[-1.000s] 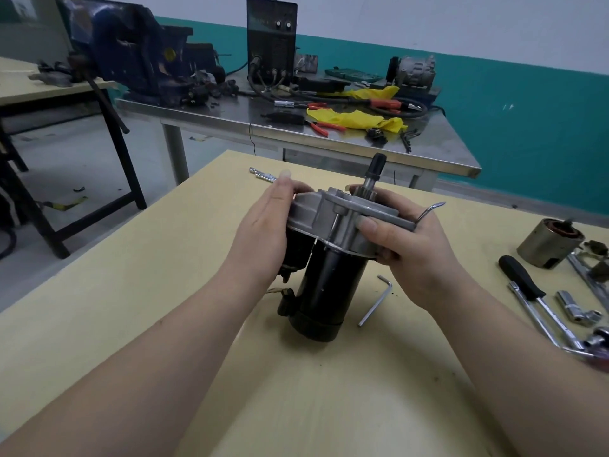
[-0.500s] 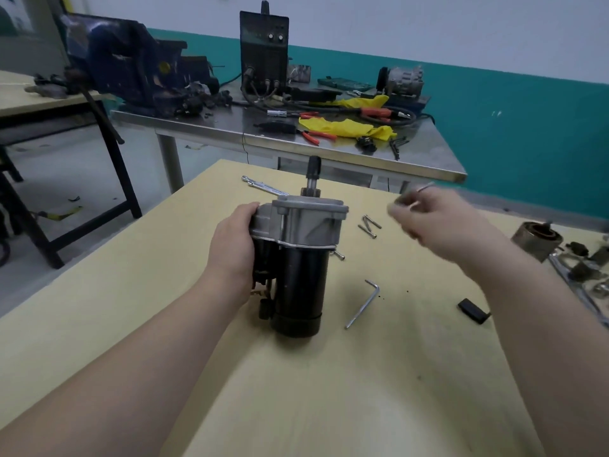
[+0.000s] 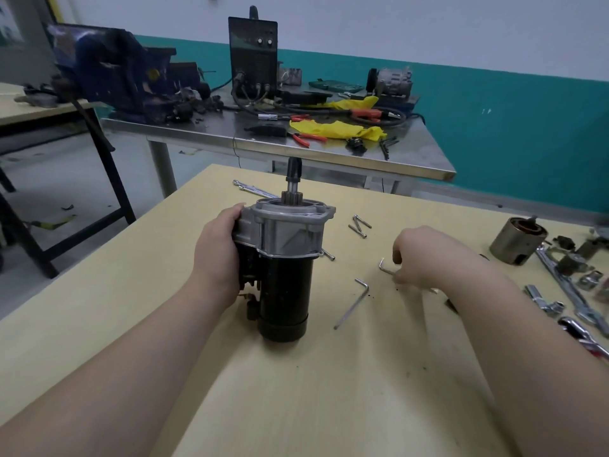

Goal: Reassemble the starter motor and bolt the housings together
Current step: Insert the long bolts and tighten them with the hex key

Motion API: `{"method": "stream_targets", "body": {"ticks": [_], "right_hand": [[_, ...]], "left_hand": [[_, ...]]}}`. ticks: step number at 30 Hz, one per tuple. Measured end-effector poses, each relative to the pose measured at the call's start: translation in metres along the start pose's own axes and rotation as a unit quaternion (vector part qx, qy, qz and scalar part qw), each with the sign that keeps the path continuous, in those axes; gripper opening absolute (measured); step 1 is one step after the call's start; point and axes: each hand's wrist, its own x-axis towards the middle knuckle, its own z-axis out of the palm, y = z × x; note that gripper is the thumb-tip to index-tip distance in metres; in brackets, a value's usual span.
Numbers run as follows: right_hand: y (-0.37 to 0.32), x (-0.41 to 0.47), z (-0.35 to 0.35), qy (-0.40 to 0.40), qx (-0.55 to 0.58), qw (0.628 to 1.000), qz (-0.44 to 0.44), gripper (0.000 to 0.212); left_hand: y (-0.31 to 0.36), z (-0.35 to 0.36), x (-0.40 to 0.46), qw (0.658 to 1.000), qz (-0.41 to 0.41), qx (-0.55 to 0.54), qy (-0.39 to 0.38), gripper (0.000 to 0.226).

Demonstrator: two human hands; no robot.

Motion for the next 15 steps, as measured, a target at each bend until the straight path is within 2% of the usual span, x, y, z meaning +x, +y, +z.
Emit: {"method": "stream_targets", "body": {"ticks": [2,5,8,10,12,14,15], "right_hand": [[-0.009,-0.011,-0.01,0.005,-0.001,0.998,-0.068,0.029],[-0.038,-0.028,-0.012,-0.046,-0.005,0.979,-0.198,0.032],[-0.067,-0.035,-0.001,-0.065,-0.06,0.968,-0.235,0.019],[-0.073,-0.033,0.002,-0.056,-0.047,0.968,-0.24,0.015],[-0.068,-0.03,-0.001,-0.043,0.01,0.969,-0.242,0.019],[-0.052,-0.029,-0.009,0.016,0.144,0.963,-0.226,0.03],[-0.042,-0.029,-0.016,0.059,0.236,0.946,-0.214,0.038]], "left_hand": [[0.0,0.0,0.001,1.0,0.002,0.002,0.0,0.025],[-0.001,0.0,0.001,1.0,0.005,0.002,-0.002,0.025],[-0.001,0.0,0.002,1.0,0.009,0.001,-0.009,0.025],[-0.001,0.001,0.001,1.0,0.017,0.006,-0.017,0.026],[-0.001,0.0,0.001,0.999,0.032,0.016,-0.023,0.028],[0.0,0.001,0.0,0.998,0.045,0.03,-0.032,0.029],[0.001,0.001,-0.001,0.997,0.049,0.038,-0.038,0.029]]}}
